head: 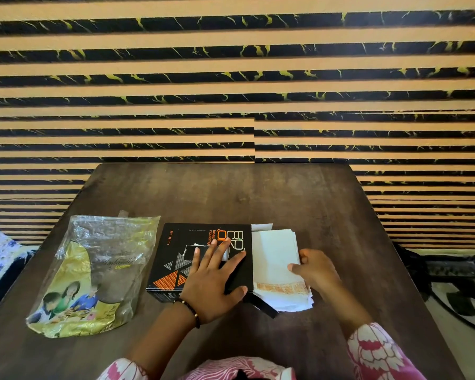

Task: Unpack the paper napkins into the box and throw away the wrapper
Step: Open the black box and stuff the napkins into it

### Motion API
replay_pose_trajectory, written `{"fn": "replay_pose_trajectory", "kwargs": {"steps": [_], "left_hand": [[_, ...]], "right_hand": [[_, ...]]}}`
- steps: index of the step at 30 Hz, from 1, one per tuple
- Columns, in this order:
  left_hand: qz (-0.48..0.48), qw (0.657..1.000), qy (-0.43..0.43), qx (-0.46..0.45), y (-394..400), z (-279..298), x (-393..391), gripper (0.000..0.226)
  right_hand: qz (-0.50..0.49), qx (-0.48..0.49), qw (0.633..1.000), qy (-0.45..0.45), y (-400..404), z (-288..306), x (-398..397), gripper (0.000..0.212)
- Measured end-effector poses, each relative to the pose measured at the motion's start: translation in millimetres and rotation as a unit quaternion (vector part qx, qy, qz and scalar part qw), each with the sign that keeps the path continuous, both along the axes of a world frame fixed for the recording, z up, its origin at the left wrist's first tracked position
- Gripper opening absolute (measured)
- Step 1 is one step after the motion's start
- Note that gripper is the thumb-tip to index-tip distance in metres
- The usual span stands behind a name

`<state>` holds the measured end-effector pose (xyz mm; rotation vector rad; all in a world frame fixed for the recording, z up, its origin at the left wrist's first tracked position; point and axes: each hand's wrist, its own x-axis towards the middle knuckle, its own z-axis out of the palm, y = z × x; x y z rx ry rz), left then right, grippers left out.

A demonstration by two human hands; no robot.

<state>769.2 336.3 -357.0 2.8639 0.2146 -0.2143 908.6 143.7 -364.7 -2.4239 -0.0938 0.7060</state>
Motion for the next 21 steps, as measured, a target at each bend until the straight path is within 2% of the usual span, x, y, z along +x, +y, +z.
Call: {"fn": "replay_pose_trajectory", "kwargs": {"steps": [2, 7, 9, 14, 21], "left_hand": [[-0.003, 1.0, 0.003, 0.002, -0.1, 0.2, -0.2, 0.083], [-0.009, 1.0, 0.005, 0.005, -2.0, 1.5, -1.9, 0.082], [-0.012, 1.0, 0.005, 0.013, -3.6, 1.4, -3.6, 0.08], [-0.016, 1.0, 0.006, 0.014, -5.8, 3.1, -6.0, 0.08], [-0.021, 1.0, 0.009, 0.021, -7.7, 3.4, -8.0, 0.082]], "right_hand": [[-0.017, 0.012, 0.999, 0.039, -8.5, -3.5, -1.1, 0.014], [-0.048, 0.104, 0.971, 0.211, -23.6, 2.1, -4.1, 0.02], [-0.056, 0.118, 0.961, 0.245, -25.7, 6.2, -0.7, 0.022], [-0.072, 0.122, 0.972, 0.189, -16.0, 6.7, 4.2, 0.006], [-0.031, 0.056, 0.994, 0.086, 4.4, 5.3, -2.5, 0.008]]}}
